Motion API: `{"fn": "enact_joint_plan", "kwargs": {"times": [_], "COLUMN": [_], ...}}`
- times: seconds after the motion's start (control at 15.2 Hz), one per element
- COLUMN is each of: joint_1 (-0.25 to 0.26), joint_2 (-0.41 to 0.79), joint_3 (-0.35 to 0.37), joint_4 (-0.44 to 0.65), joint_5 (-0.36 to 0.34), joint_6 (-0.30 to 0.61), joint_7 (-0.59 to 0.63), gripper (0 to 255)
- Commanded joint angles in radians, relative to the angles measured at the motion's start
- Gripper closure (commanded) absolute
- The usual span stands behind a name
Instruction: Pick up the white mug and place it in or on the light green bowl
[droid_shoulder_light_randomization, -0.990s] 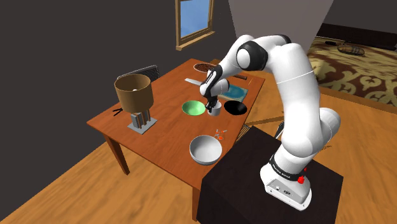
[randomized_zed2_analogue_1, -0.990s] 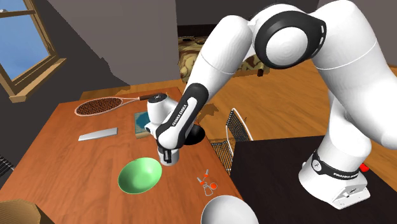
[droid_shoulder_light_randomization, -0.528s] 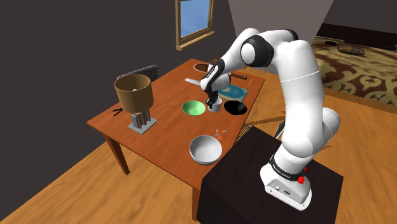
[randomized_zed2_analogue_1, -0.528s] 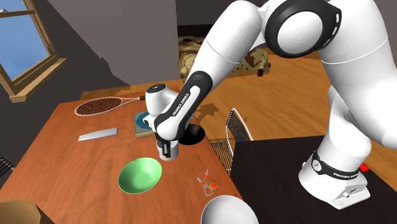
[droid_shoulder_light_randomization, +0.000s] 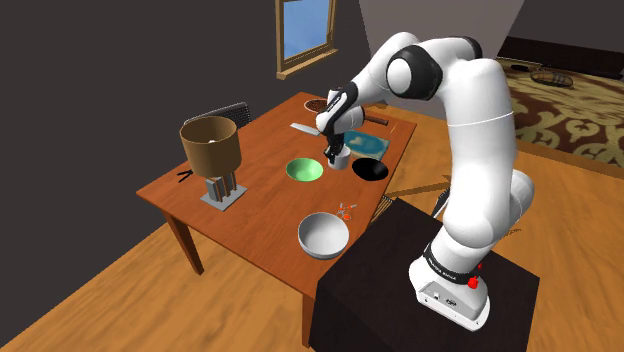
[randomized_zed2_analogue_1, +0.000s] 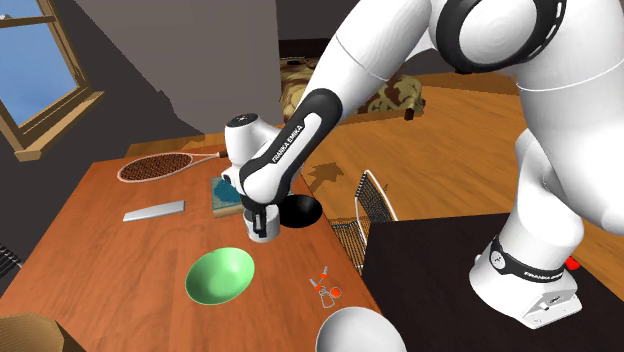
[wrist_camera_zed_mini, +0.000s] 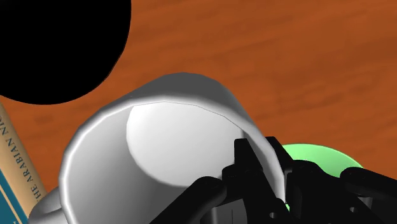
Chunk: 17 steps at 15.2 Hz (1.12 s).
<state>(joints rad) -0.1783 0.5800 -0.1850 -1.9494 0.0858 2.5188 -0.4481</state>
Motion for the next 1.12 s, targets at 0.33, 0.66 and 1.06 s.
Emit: {"fn": "enact_joint_plan", "kwargs": {"times": [0.33,0.66,1.06], "joint_1": [0.022,0.077,0.129], "joint_2": [-0.049,0.040,0.172], "joint_3": [-0.007,0.012,0.031], "joint_4": [0.020,0.194,0.448], "joint_5": [-0.014,-0.015,-0.016], "joint_6": [-0.070,-0.158,-0.283], "joint_7": [0.025,0.110,0.197], "gripper": [255,255,255]}}
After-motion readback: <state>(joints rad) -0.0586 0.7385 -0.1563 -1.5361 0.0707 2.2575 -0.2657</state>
